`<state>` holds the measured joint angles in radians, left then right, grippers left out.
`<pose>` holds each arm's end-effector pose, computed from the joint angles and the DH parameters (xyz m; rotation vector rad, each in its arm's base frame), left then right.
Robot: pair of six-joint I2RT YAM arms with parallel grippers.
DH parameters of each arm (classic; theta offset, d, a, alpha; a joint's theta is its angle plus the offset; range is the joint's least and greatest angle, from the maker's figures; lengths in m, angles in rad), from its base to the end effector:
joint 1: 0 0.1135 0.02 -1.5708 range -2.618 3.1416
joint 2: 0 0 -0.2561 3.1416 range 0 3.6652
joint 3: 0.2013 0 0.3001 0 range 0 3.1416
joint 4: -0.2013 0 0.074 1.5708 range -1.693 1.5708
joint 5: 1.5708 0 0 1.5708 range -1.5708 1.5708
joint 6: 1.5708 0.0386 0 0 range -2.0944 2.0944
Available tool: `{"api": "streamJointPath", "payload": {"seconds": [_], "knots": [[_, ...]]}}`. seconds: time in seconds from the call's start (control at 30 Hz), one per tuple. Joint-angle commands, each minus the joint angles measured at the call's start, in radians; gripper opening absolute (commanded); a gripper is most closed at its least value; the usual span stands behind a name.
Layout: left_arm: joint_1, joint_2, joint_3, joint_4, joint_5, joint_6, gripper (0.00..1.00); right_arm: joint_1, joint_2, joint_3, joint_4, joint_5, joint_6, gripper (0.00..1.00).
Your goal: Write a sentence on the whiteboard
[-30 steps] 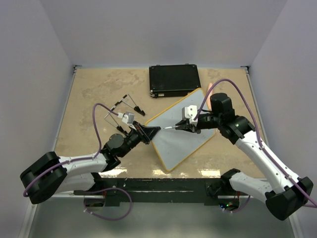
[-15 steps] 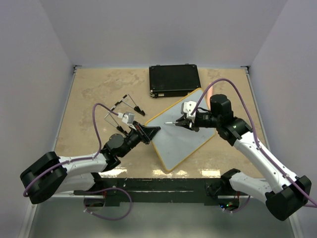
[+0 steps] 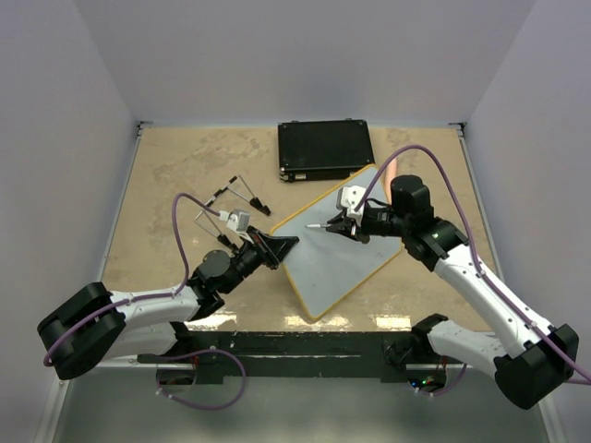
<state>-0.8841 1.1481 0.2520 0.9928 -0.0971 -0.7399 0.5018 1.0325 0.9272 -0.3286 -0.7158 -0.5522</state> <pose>0.1661 -0.1967 0.1658 0.0299 1.6029 -1.2263 0.2342 0.1574 0.3188 -1.3475 1.4135 0.6796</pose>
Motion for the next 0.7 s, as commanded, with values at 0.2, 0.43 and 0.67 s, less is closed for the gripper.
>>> {"api": "streamJointPath", "payload": {"seconds": [0.2,0.43,0.67], "knots": [[-0.003,0.007,-0.011,0.021,0.043,0.083,0.00,-0.005,0.029,0.001,0.034,0.012,0.012,0.00],[-0.003,0.013,-0.002,0.021,0.057,0.099,0.00,-0.005,0.041,0.004,0.039,-0.002,0.014,0.00],[-0.001,0.030,0.004,0.029,0.073,0.103,0.00,-0.005,0.049,0.007,0.025,-0.043,-0.006,0.00]]}}
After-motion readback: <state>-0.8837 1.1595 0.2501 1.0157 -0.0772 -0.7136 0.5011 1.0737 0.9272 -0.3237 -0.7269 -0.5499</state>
